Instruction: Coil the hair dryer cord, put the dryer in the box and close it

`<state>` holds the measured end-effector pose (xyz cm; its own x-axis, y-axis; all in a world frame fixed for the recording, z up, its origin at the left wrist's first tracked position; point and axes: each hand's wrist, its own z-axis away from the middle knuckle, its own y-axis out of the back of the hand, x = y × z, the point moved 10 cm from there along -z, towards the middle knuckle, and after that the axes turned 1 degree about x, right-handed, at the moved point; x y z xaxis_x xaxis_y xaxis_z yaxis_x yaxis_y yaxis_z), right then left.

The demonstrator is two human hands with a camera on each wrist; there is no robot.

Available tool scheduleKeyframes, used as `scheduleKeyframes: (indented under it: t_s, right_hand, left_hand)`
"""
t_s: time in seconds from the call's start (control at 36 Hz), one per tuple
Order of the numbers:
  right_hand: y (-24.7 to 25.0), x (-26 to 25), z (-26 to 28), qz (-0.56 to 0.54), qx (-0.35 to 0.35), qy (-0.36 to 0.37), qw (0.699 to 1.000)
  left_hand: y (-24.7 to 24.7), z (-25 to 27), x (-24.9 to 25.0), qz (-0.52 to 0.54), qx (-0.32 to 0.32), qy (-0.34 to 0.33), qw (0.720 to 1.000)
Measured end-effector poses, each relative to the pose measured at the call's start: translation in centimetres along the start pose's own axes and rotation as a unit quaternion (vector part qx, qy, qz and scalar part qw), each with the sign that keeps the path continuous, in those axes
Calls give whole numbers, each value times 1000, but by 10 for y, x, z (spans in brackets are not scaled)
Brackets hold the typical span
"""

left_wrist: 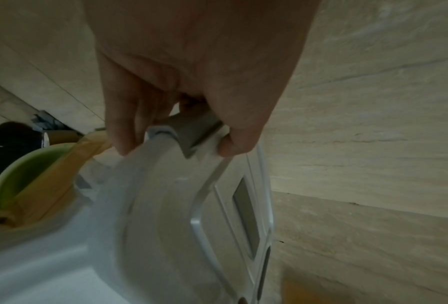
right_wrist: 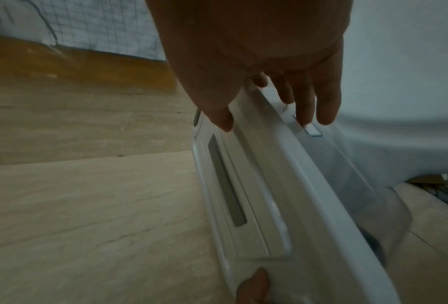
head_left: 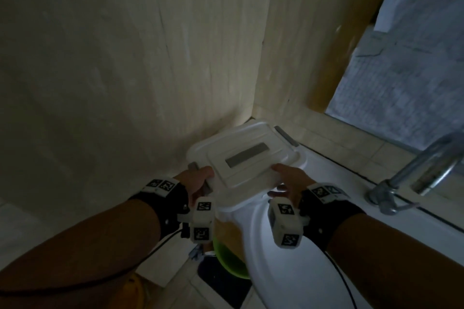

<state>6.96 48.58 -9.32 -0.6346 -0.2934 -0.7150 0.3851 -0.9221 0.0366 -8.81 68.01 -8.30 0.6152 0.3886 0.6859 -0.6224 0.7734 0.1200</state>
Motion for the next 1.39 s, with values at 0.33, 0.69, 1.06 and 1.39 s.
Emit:
scheduleKeyframes:
  t_s: [0.33,0.69,1.06,1.39]
  right_hand:
    - [7,-22,-15,-13,32,24,999]
    - [-19,-54,-36,30,-9,27,999]
    - [-20,-70,-54,30,10,29,999]
    - [-18,-70,-53,47,7,49,998]
  left_hand:
    - [-37,-12,21,62,-24,-27,997]
    - [-72,-67,58,135,-16,-15,991]
    - [-81,-100,70,129,-28,-6,991]
    - [-73,-96,72,78,-66,-43,994]
